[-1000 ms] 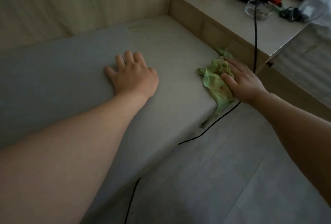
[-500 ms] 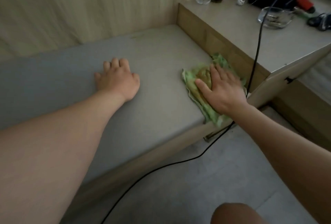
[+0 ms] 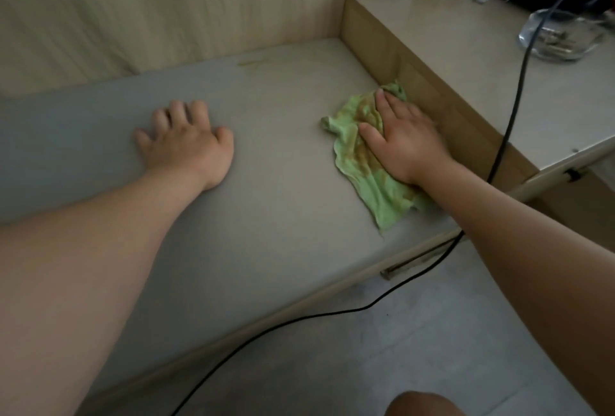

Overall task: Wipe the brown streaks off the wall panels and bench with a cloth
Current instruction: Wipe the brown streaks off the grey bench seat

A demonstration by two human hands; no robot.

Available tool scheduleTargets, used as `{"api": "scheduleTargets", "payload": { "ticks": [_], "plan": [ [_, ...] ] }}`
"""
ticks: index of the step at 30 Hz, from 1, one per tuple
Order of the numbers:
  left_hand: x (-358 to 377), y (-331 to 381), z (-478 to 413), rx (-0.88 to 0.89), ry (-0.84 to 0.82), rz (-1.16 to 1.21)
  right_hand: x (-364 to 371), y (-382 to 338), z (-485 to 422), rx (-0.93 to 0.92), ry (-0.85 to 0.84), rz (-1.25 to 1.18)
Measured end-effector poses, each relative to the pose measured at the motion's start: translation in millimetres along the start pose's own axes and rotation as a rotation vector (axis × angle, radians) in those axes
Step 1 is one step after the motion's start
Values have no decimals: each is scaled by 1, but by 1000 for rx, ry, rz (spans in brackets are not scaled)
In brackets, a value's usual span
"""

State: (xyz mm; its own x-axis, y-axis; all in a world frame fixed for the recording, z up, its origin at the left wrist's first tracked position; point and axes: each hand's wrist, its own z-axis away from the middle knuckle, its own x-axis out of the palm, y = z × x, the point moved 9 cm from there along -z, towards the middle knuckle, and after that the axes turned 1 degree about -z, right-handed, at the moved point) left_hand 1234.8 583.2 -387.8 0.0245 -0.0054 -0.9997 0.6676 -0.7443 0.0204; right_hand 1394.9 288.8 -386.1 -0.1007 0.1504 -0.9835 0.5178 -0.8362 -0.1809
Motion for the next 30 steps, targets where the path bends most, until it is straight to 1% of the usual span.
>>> {"api": "scheduleTargets", "payload": {
  "ticks": [9, 11, 13, 16, 24, 27, 30],
  "plan": [
    [3, 2, 2, 17, 34, -8, -2, -36, -98, 14, 1, -4],
    [1, 1, 3, 16, 44, -1, -9, -42, -97, 30, 15, 1],
    [1, 3, 3, 28, 49, 9, -13, -38, -76, 48, 17, -5],
    [1, 1, 3, 17, 55, 18, 4, -33, -61, 28, -78, 31],
    [-3, 1, 4, 26, 99, 20, 4, -56, -158, -27, -57, 35],
    [-2, 1, 5, 31, 111, 21, 3, -64, -187, 1, -63, 12],
    [-1, 2, 4, 35, 108, 18, 0, -65, -196, 80, -32, 13]
  ]
}}
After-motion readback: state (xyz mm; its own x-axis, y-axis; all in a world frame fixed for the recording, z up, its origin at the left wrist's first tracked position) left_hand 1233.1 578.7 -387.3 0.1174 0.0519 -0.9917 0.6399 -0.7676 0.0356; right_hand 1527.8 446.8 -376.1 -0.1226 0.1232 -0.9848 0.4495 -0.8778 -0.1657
